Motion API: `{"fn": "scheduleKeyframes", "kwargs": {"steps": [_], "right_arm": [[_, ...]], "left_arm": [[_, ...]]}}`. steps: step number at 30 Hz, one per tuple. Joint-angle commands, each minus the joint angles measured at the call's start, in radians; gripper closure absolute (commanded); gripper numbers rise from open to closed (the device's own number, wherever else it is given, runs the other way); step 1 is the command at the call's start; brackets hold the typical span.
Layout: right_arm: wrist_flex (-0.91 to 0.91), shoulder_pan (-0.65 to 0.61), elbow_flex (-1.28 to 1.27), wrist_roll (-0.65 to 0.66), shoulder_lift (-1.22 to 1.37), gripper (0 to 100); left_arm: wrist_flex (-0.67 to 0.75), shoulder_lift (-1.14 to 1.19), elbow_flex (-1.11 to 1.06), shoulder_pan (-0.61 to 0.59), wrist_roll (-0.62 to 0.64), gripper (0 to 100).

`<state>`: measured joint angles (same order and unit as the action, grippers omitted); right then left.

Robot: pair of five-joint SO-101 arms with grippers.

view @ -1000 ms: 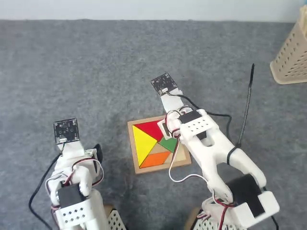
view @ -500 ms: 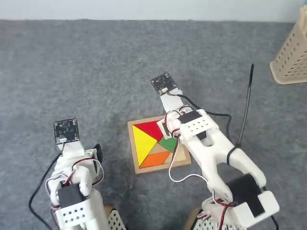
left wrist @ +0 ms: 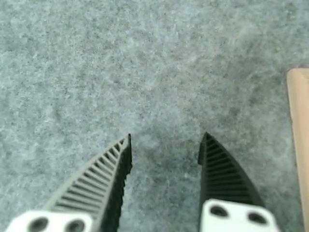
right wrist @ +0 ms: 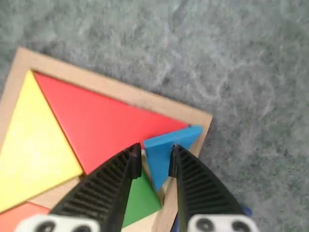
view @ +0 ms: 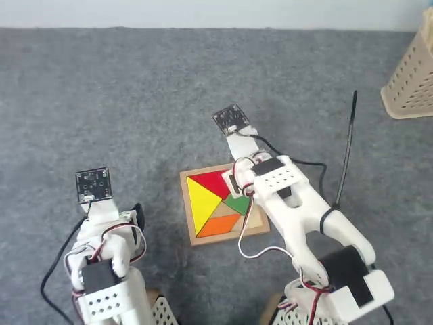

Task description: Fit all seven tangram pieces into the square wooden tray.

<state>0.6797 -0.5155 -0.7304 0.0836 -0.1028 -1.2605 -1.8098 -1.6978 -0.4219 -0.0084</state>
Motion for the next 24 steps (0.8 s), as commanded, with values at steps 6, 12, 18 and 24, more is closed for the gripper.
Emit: {"fn": "scheduleKeyframes", "kwargs": {"steps": [6,12,18,24], "right_arm": [[-0.105,0.004,-0.046,-0.005,-0.062,89.4],[-0.099,0.018,-0.048,-0.005,-0.074,89.4],[-0.090,0.073,-0.063,-0.005,-0.151,89.4],[-0.093,0.067,-0.101,-0.005,-0.231,89.4]], "left_arm": [[-0.005,-0.014,0.013,0.003,-0.005,78],[-0.005,-0.014,0.013,0.003,-0.005,78],[-0.005,-0.014,0.013,0.003,-0.005,78],[-0.005,-0.014,0.013,0.003,-0.005,78]]}}
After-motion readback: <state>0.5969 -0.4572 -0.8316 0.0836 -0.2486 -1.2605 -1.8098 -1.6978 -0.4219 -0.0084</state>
